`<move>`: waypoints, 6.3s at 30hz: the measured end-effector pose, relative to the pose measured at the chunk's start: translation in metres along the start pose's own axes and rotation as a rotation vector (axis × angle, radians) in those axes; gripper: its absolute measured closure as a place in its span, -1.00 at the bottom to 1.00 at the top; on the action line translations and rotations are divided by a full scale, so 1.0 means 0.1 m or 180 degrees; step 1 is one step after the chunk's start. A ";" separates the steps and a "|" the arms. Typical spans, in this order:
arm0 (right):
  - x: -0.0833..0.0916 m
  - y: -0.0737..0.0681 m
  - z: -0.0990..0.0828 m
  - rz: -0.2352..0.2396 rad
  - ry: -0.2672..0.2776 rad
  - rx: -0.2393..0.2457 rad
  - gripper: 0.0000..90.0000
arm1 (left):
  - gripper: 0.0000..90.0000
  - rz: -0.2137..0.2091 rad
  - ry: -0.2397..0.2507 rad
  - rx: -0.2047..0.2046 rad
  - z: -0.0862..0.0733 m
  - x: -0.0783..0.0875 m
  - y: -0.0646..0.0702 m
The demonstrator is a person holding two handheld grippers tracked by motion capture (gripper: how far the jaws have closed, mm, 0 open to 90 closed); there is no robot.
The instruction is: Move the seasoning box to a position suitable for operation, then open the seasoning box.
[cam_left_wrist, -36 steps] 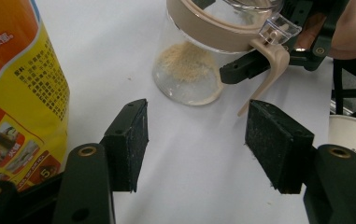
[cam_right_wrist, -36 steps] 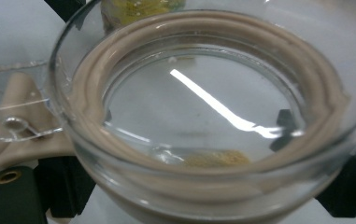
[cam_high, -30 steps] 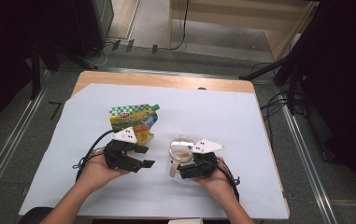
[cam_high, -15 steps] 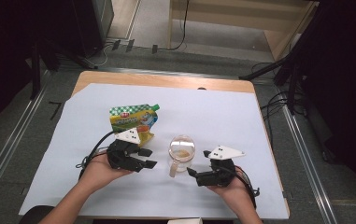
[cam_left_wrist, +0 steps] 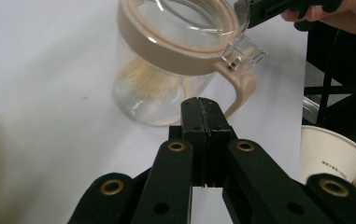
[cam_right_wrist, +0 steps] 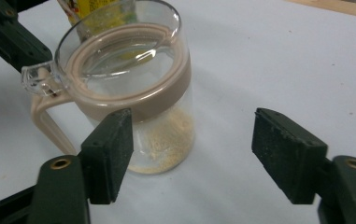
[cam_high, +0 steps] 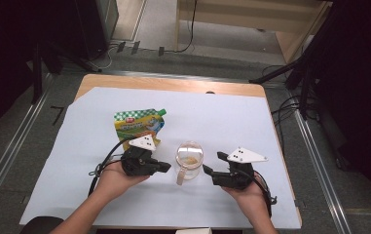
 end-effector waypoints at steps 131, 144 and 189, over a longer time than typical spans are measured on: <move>0.05 -0.36 -0.19 0.0276 -0.0350 0.0009 1.00 | 0.14 -0.0028 0.0093 -0.0029 0.03 -0.06 -0.04; 0.22 0.05 -0.14 0.0054 -0.0406 -0.0240 1.00 | 0.07 -0.0111 0.0096 -0.0054 0.04 -0.13 -0.01; 0.32 0.39 -0.02 -0.0140 -0.0335 -0.0488 1.00 | -0.68 -0.0165 -0.0056 -0.0780 0.65 -0.65 -0.03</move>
Point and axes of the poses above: each handheld gripper's, and its own axes: x roughly backward along the jaws, z roughly out of its top, y roughly to its right, the point moved 2 cm from there along -x, roughly forward along the jaws, and after that the axes turned 8 degrees about -x, right-handed, at the moved point
